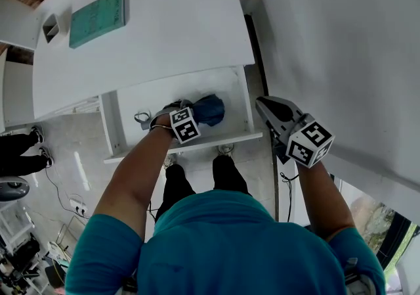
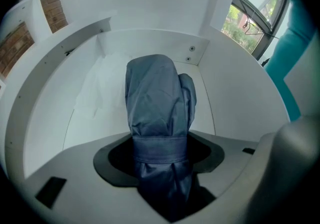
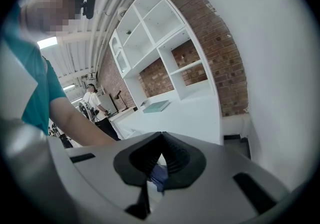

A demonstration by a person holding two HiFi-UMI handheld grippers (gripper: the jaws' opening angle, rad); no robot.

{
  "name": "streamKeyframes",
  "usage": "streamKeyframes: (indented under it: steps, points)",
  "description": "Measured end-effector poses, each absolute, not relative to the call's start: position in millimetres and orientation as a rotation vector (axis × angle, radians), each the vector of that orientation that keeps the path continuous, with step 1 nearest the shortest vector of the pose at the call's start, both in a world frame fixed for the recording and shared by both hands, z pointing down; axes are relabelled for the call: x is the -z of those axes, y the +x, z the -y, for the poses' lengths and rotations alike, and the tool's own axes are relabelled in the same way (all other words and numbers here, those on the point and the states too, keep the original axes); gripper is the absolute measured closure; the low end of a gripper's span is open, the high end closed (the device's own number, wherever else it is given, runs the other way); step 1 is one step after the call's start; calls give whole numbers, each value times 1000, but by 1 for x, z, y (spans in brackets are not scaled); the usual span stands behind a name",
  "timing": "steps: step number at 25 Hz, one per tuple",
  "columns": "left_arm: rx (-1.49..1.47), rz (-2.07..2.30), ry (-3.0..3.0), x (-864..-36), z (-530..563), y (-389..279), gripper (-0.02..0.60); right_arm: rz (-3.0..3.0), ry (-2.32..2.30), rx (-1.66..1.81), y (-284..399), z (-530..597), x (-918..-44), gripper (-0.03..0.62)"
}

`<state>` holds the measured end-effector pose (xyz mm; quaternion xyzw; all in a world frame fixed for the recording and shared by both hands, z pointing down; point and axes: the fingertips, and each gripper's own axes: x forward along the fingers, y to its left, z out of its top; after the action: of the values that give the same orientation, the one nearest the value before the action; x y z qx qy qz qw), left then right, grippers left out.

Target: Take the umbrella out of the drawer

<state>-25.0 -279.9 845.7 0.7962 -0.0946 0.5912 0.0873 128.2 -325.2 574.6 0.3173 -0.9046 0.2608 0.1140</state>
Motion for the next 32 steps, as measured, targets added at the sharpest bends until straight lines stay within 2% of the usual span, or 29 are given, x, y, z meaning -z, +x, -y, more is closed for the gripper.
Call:
streamKeyframes:
  steps: [17, 32]
  points:
    - [-1546, 464, 2462, -790, 289, -49, 313, 2677, 893, -700, 90, 337, -547, 572]
    - [-1095, 790, 2585, -642, 318, -89, 313, 2714, 881, -596, 52, 353, -498, 572]
